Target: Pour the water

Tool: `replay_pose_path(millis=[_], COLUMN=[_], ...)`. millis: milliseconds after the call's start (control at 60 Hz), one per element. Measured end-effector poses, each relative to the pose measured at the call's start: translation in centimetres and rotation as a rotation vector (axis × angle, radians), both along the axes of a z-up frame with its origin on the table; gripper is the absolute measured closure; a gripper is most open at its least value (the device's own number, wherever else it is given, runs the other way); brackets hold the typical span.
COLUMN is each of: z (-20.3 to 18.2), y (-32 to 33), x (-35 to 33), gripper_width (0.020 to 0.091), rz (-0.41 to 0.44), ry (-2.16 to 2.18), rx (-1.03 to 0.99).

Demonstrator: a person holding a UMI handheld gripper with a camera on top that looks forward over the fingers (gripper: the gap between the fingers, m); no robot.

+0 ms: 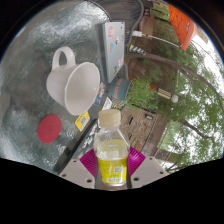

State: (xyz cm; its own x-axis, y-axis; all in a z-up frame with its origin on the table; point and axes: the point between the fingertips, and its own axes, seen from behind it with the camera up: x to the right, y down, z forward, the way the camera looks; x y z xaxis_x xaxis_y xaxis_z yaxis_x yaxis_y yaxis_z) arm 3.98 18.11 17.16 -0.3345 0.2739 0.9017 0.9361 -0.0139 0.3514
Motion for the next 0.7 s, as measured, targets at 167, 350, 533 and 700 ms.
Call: replay_pose_path(millis=[167, 350, 533, 700], z=[-0.5, -1.5, -0.4, 3.2], y=[1.7, 0.7, 1.7, 2.3], x=[-1.5, -1.8, -2.2, -1.3], gripper_width=[0.0750, 0.0746, 0.0746, 0.0745], rz=[0.037, 0.054, -0.108, -0.279], ry=[-0.322, -0.377, 0.169, 1.083], rx=[-0.029, -0.097, -0.024, 0.025])
